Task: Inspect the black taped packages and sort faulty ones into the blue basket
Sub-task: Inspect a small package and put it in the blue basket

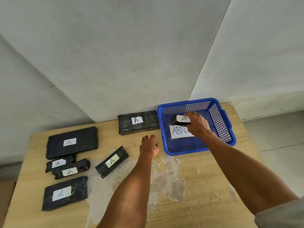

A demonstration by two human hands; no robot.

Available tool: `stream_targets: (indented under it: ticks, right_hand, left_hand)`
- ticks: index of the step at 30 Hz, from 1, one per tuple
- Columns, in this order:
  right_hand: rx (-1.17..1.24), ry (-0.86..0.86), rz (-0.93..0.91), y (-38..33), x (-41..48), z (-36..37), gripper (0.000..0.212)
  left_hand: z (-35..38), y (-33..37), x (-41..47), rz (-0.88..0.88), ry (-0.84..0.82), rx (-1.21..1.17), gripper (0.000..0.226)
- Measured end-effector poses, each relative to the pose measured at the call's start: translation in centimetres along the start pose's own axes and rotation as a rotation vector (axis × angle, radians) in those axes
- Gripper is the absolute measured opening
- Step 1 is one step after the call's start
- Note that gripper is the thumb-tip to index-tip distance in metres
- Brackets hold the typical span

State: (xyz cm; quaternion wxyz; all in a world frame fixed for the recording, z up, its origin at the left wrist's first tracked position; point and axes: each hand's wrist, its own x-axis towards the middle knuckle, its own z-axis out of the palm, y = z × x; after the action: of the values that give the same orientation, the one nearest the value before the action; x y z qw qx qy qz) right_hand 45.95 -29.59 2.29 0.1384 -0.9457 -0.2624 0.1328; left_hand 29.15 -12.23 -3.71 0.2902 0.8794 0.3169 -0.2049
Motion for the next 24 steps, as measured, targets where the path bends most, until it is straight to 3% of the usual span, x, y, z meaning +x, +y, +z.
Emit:
stream_targets:
  ticks: [10,24]
  right_hand:
    - [-0.066,-0.03,-0.046,2.6,3.8,2.6,0.061]
    - [-0.183,-0.032,-0.023,3.0,6.3,3.6,0.059]
  left_hand:
    - [2.7,-0.9,1.6,0.058,0.026,0.233,0.07]
    - [3.1,-1.8,2.6,0.043,-0.008,0.147,0.071]
